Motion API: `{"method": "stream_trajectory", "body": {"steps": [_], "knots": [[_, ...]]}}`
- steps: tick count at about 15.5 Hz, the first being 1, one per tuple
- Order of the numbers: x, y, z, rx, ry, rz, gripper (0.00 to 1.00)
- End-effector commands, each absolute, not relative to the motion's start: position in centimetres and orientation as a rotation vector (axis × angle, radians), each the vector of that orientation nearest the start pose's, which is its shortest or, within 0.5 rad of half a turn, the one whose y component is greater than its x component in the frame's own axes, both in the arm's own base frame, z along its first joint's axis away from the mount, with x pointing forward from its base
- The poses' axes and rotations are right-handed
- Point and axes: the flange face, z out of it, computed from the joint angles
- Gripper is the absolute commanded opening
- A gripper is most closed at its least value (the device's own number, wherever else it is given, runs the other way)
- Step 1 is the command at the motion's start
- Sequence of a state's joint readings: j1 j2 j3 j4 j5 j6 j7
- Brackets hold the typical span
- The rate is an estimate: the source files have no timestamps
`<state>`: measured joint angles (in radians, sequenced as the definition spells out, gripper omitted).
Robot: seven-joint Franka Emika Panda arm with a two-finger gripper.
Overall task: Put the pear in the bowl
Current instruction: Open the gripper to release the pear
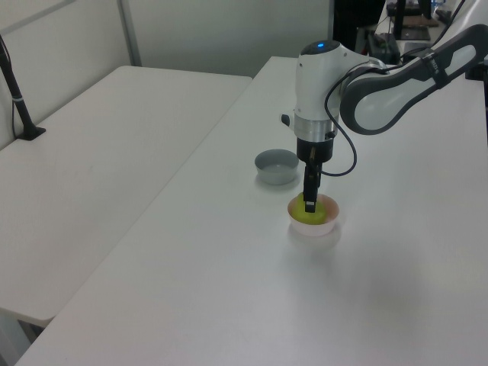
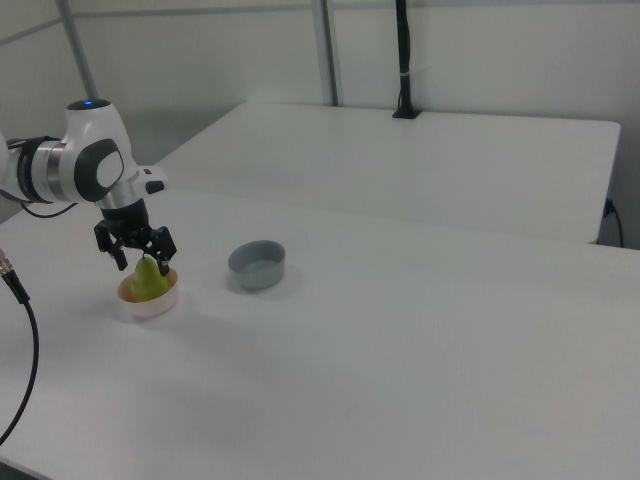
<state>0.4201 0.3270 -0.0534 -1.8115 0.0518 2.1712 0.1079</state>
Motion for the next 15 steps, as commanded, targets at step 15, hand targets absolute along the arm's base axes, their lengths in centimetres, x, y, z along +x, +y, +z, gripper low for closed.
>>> {"method": "stream_trajectory", "body": {"steps": [15], "knots": [[55.5,11.5,54.1,-3.164,-0.113,0.097,1.00]]}}
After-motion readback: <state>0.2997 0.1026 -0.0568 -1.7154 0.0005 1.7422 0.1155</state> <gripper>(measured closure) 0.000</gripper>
